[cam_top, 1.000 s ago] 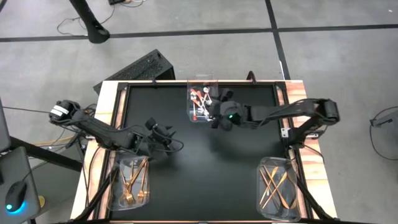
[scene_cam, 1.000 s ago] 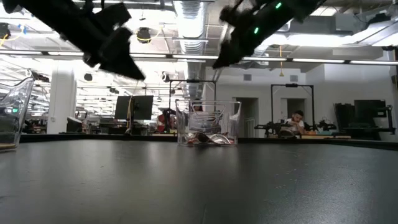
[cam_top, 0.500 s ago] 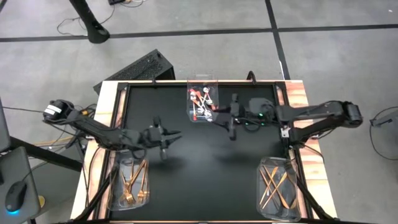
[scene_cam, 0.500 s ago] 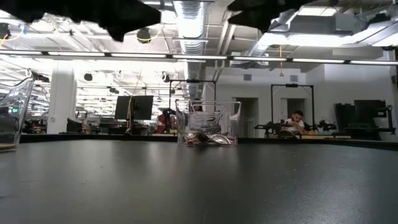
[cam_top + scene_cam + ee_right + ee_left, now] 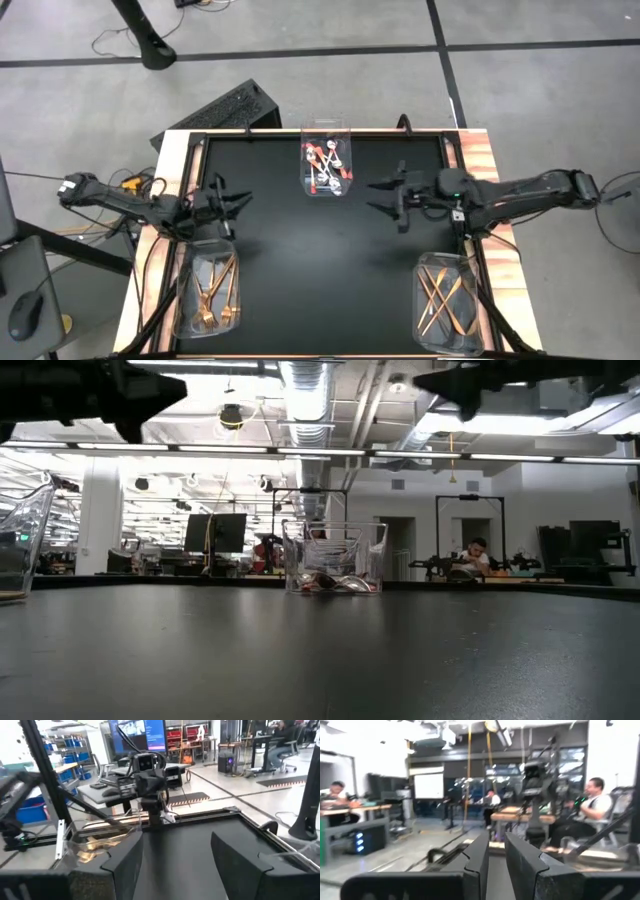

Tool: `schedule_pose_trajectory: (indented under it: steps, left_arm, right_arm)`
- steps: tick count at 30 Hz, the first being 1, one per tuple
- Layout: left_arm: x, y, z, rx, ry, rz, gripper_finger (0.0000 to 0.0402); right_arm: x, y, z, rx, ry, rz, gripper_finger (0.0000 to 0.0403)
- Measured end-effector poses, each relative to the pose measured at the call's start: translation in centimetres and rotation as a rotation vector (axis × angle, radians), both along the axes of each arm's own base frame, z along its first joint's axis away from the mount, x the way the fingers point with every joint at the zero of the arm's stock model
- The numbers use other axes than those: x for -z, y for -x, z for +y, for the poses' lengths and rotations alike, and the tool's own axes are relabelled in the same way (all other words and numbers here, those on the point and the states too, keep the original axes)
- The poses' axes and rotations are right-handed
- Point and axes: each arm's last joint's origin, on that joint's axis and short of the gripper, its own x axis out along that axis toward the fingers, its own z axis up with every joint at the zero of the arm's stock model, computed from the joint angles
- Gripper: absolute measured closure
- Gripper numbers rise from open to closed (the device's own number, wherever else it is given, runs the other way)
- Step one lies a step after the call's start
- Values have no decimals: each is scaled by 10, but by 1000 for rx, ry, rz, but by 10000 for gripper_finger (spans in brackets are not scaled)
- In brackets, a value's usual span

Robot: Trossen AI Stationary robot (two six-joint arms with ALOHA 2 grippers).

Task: Sort silverware by color (type)
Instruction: Return to Home Position

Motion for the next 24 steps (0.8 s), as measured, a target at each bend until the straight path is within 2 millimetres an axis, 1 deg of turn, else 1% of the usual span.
schedule_pose_trajectory:
  steps: [3, 7, 12, 15, 17, 21, 24]
  left_arm:
    - [-1, 12, 4, -40, 0, 43, 350]
    - [-5, 27, 8, -56, 25, 60, 350]
    - [-10, 47, 13, -49, 60, 47, 350]
    - [-12, 49, 14, -66, 74, 122, 350]
    - [-15, 49, 14, -68, 83, 137, 350]
    - [-15, 51, 14, -68, 98, 136, 350]
    - [-15, 51, 15, -71, 97, 134, 350]
  right_arm:
    - [-10, 18, 0, 0, -1, -33, 149]
    - [-18, 42, 2, -16, -1, -47, 149]
    - [-21, 58, 8, -59, -7, -48, 149]
    - [-19, 61, 13, -85, -9, -22, 149]
    - [-17, 61, 17, -93, -12, -55, 149]
    - [-2, 60, 23, -95, 8, -71, 149]
    - [13, 62, 23, -44, 7, -52, 149]
